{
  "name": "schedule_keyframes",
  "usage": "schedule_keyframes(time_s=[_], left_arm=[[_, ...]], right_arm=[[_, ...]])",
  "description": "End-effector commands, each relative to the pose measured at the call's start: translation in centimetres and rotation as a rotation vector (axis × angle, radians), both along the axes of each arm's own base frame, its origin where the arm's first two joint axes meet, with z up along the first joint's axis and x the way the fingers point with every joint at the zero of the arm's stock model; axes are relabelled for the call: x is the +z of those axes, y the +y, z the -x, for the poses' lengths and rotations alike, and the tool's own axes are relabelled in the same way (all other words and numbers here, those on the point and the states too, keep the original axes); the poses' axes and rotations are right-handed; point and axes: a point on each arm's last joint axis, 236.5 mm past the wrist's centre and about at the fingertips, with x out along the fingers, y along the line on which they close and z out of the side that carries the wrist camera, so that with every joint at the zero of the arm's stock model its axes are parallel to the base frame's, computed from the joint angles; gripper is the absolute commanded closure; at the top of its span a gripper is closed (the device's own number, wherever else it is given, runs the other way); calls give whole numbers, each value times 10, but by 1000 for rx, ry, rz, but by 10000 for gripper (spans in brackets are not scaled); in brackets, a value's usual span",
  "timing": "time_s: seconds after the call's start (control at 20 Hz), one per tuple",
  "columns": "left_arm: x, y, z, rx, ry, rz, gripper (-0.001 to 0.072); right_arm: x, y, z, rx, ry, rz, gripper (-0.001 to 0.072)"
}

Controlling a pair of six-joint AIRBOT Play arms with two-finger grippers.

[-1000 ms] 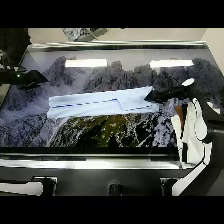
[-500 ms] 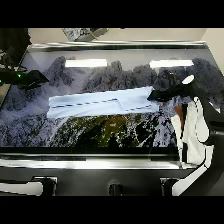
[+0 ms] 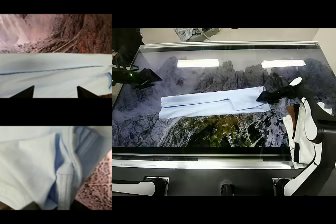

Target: Fold the shirts.

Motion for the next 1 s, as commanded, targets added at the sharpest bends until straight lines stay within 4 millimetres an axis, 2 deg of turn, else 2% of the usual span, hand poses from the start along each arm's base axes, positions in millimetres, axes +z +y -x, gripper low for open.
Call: schedule_keyframes(time_s=[0.0, 0.1, 0.15, 0.2, 0.25, 0.3, 0.35, 0.4, 0.55, 0.7, 0.85, 0.95], left_arm=[[6, -9, -1, -7, -12, 43, 74], [6, -14, -1, -16, -11, 47, 89], [4, -21, 0, -30, -7, 48, 131], [-1, -33, 2, -58, 4, 49, 240], [-8, -51, 6, -102, 18, 49, 391], [-19, -77, 12, -168, 33, 57, 544], [-31, -105, 19, -222, 54, 80, 623], [-45, -139, 27, -264, 77, 114, 660], [-87, -230, 48, -323, 112, 199, 665], [-110, -306, 63, -354, 139, 292, 665], [-131, -361, 73, -366, 184, 368, 666], [-145, -394, 84, -394, 238, 417, 666]], right_arm=[[-1, 13, 4, 26, 12, -3, 648], [15, 14, 1, 52, -38, -7, 657], [30, 13, -1, 72, -82, 3, 658], [47, 13, -3, 79, -120, 11, 658], [67, 14, -4, 83, -154, 14, 658], [89, 18, -2, 95, -192, 18, 658], [111, 22, 1, 110, -228, 22, 658], [130, 28, 6, 129, -258, 25, 658], [175, 50, 37, 233, -300, 65, 657], [209, 52, 71, 291, -307, 156, 658], [245, 46, 98, 289, -338, 198, 658], [263, 43, 119, 297, -338, 214, 657]])
